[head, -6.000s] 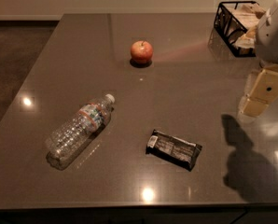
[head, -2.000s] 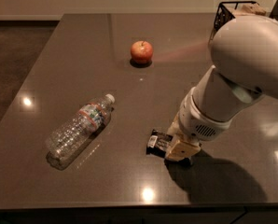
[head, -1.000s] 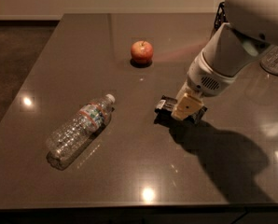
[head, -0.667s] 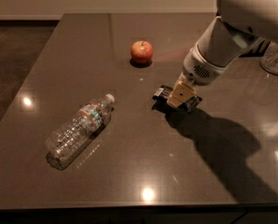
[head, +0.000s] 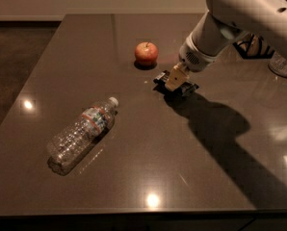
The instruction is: Move rxbar chocolate near apple
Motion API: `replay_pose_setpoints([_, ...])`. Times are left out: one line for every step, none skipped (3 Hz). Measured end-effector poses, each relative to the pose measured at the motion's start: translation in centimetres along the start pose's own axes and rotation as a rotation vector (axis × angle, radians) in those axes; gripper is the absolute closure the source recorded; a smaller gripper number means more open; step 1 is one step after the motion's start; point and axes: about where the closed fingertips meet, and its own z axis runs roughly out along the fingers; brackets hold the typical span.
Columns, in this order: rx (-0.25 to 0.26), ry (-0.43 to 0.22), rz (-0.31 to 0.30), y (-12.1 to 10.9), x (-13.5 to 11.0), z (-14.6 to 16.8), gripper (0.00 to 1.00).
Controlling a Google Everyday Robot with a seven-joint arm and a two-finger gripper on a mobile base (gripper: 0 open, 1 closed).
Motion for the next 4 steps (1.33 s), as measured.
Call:
replay_pose_setpoints([0.03,0.008,0.05,-2.5,-1.0,1.3,1.0])
replay_pose_setpoints([0.047,0.026,0.085,-4.3,-1.5,2.4,0.82])
replay_pose_setpoints([0.055,0.015,0.113,-5.6,-2.4,3.0,0.6])
replay_pose_setpoints([0.081,-0.002,0.12,-6.1,-3.2,3.3,0.36])
